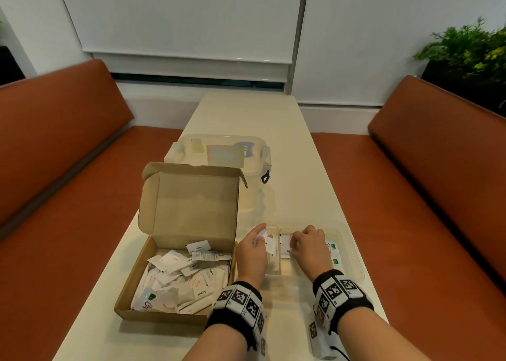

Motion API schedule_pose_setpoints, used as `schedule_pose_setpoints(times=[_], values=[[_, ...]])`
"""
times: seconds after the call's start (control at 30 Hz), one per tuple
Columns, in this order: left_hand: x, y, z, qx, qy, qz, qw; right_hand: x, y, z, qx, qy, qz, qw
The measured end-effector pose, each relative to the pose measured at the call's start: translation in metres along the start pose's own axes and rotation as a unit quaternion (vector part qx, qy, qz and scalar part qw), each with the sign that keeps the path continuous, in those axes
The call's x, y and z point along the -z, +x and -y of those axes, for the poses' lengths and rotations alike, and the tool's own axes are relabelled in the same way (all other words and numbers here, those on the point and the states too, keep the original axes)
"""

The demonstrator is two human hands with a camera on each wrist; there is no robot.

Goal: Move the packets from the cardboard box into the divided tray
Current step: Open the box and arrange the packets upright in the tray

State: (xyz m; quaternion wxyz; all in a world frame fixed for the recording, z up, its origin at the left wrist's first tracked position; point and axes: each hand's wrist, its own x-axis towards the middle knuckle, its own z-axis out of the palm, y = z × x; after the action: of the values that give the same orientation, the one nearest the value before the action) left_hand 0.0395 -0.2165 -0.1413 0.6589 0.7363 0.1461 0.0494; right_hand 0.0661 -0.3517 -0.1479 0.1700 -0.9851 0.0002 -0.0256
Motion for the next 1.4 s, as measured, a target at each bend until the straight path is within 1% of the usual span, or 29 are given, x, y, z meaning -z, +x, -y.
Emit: schedule_pose_setpoints(times=[0.07,0.13,0.17,0.23,0.3,0.37,0.4,0.47,0.53,0.63,0.73,0.8,0.93,0.97,1.03,1.13,1.2,1.27,1.37,1.4], values=[[0.0,0.0,-0.002,0.004,-0.003,0.01,1.0,0.004,0.0,0.003,-0.011,0.058,-0.019,0.998],[0.001,0.0,-0.005,-0.001,-0.002,0.022,1.0,0.01,-0.002,0.009,-0.021,0.175,-0.038,0.984],[0.002,0.0,-0.006,-0.004,-0.01,0.028,1.0,0.014,-0.003,0.013,-0.026,0.242,-0.025,0.969],[0.002,0.0,-0.008,0.0,-0.041,0.04,0.998,0.019,-0.006,0.021,-0.034,0.347,0.027,0.937],[0.002,0.0,-0.009,0.004,-0.07,0.044,0.997,0.023,-0.008,0.024,-0.046,0.407,0.063,0.91],[0.0,0.0,-0.01,0.019,-0.109,0.041,0.993,0.027,-0.008,0.022,-0.06,0.444,0.064,0.892],[-0.001,0.0,-0.012,0.03,-0.13,0.04,0.99,0.029,-0.006,0.019,-0.065,0.449,0.061,0.889],[-0.002,-0.001,-0.011,0.038,-0.135,0.033,0.99,0.033,-0.005,0.014,-0.066,0.435,0.057,0.896],[-0.003,-0.002,-0.008,0.03,-0.107,0.025,0.993,0.036,-0.002,0.008,-0.063,0.408,0.041,0.91],[-0.004,-0.003,-0.006,0.032,-0.107,0.014,0.994,0.039,0.002,-0.001,-0.063,0.353,0.017,0.933],[-0.005,-0.003,-0.008,0.034,-0.101,0.012,0.994,0.039,0.004,-0.007,-0.063,0.259,0.038,0.963],[-0.005,-0.002,-0.009,0.039,-0.103,0.015,0.994,0.037,0.005,-0.009,-0.053,0.203,0.059,0.976],[-0.004,-0.001,-0.008,0.034,-0.075,0.01,0.997,0.028,0.005,-0.007,-0.026,0.115,0.078,0.99],[-0.003,-0.001,-0.007,0.032,-0.074,0.007,0.997,0.027,0.005,-0.006,-0.025,0.107,0.074,0.991],[-0.003,-0.002,-0.009,0.036,-0.082,0.005,0.996,0.023,0.004,-0.006,-0.034,0.135,0.058,0.989],[-0.003,-0.003,-0.012,0.044,-0.089,0.009,0.995,0.023,0.002,-0.005,-0.067,0.226,0.022,0.972],[-0.003,-0.003,-0.013,0.04,-0.067,0.005,0.997,0.025,0.0,-0.004,-0.087,0.304,0.009,0.949],[-0.003,-0.004,-0.014,0.033,-0.046,0.006,0.998,0.027,-0.003,-0.002,-0.096,0.387,0.002,0.917],[-0.002,-0.006,-0.018,0.014,0.047,0.019,0.999,0.029,-0.009,0.004,-0.104,0.508,0.009,0.855],[-0.001,-0.006,-0.02,0.006,0.061,0.026,0.998,0.029,-0.011,0.006,-0.107,0.535,0.009,0.838]])
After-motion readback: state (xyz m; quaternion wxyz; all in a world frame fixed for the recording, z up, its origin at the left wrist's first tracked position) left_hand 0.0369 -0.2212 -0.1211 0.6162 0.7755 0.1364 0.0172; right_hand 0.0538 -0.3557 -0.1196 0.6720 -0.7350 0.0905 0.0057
